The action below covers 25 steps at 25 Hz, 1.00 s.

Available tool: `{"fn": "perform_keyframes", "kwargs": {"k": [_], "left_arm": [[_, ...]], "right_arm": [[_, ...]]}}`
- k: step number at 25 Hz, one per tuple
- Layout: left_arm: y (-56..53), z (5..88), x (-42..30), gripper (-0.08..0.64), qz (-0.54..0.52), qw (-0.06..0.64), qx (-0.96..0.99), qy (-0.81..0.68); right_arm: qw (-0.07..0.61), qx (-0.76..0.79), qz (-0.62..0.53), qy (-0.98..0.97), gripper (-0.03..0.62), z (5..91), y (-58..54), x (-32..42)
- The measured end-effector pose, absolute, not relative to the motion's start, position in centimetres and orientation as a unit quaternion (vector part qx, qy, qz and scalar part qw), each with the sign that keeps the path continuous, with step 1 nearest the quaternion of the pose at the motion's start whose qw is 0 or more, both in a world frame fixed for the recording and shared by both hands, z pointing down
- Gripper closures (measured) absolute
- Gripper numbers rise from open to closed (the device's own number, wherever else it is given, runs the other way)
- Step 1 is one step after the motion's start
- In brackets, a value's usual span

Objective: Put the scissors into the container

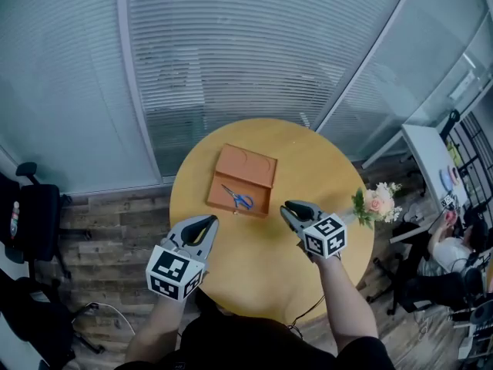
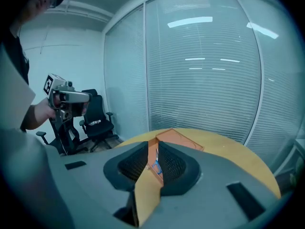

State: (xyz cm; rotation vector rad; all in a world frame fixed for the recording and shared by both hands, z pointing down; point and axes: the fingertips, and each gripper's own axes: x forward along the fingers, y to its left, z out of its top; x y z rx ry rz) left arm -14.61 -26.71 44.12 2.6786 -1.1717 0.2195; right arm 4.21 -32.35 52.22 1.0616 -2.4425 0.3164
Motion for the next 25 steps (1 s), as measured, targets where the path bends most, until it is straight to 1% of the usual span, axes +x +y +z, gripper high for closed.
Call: {"fn": "perform_keyframes", "kwargs": {"k": [3, 7, 17, 22, 25], "left_arm": [[-26.6, 43.0, -13.3, 0.548, 0.077, 0.095, 0.907, -0.403], [-26.0, 41.1, -10.8, 0.548, 0.076, 0.077, 0.907, -0.407], [-24.1, 39.0, -5.4, 0.548, 0.089, 0.064, 0.906, -0.409], [-23.9, 37.5, -4.3, 0.548, 0.088, 0.051, 0.907, -0.409], [-23.9, 37.1, -3.9, 0.548, 0.081, 0.049, 0.909, -0.407]], "right_arm": [[0.186, 0.396, 0.104, -0.893, 0.515, 49.1, -30.4, 5.8], [0.088, 0.415, 0.123, -0.897, 0.535, 45.7, -27.2, 8.7], [0.013, 0.420, 0.076, -0.904, 0.552, 40.5, -21.7, 14.2], [-0.038, 0.426, 0.041, -0.903, 0.555, 36.9, -19.8, 16.1], [-0.050, 0.435, 0.023, -0.899, 0.557, 36.0, -19.5, 16.9]]}}
